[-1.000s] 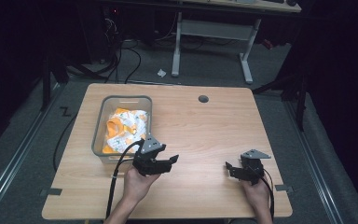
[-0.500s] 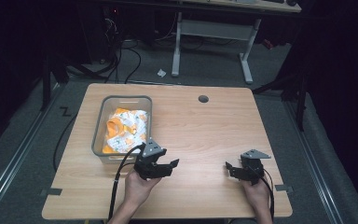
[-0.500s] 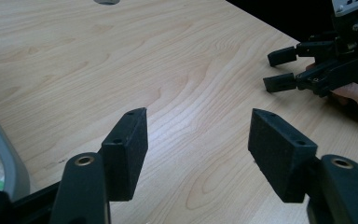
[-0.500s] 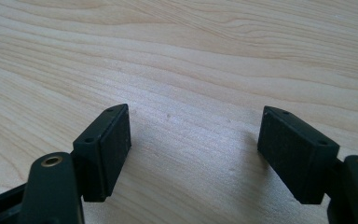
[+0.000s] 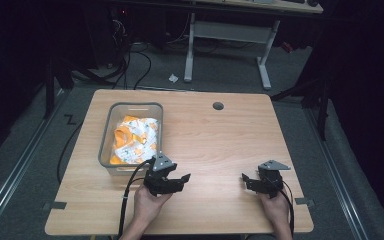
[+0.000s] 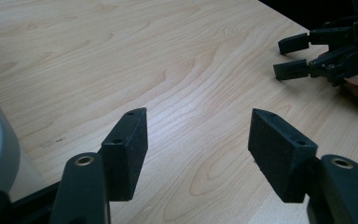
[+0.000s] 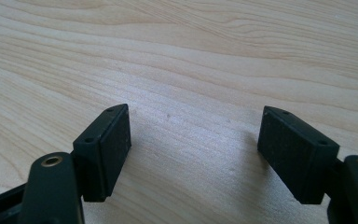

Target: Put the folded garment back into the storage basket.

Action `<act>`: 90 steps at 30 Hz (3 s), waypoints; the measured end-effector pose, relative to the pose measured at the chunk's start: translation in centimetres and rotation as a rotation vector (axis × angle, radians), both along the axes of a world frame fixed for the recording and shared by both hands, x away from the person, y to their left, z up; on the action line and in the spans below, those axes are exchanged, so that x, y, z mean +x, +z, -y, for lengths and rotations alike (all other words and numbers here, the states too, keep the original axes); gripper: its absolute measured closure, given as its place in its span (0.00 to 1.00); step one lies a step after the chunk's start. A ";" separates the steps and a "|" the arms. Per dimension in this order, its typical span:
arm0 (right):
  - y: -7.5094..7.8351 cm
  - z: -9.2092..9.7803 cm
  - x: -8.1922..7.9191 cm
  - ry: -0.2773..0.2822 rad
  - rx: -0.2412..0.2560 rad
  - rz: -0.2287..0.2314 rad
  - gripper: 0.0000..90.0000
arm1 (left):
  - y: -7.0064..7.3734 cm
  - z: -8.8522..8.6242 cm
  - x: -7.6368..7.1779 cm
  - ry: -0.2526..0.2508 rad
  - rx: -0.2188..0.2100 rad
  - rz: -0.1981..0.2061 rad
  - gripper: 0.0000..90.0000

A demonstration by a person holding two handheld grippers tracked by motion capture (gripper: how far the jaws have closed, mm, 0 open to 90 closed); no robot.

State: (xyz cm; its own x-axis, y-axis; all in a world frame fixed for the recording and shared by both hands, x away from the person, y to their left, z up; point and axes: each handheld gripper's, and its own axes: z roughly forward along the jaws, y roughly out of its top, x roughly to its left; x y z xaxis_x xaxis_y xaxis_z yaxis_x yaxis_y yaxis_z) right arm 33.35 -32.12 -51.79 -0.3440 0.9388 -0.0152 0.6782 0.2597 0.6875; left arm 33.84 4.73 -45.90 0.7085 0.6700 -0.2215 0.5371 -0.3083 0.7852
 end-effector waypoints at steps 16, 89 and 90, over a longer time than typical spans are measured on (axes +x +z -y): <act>0.0 0.0 0.0 0.000 0.000 0.000 0.29 | -1.7 0.2 0.0 0.017 0.045 -0.015 0.43; 0.0 0.0 0.0 0.000 0.001 -0.001 0.28 | -6.5 0.8 0.2 0.089 0.159 0.015 0.41; 0.0 0.0 0.0 0.000 0.002 -0.002 0.28 | -6.5 0.8 0.2 0.088 0.162 0.015 0.41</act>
State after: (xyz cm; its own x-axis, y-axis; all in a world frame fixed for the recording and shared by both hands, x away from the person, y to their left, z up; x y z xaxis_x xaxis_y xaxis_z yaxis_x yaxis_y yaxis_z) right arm 33.35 -32.13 -51.78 -0.3443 0.9388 -0.0130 0.6794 0.2587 0.6867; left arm 34.02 3.93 -52.37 0.6482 0.7555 -0.0953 0.5560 -0.3840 0.7372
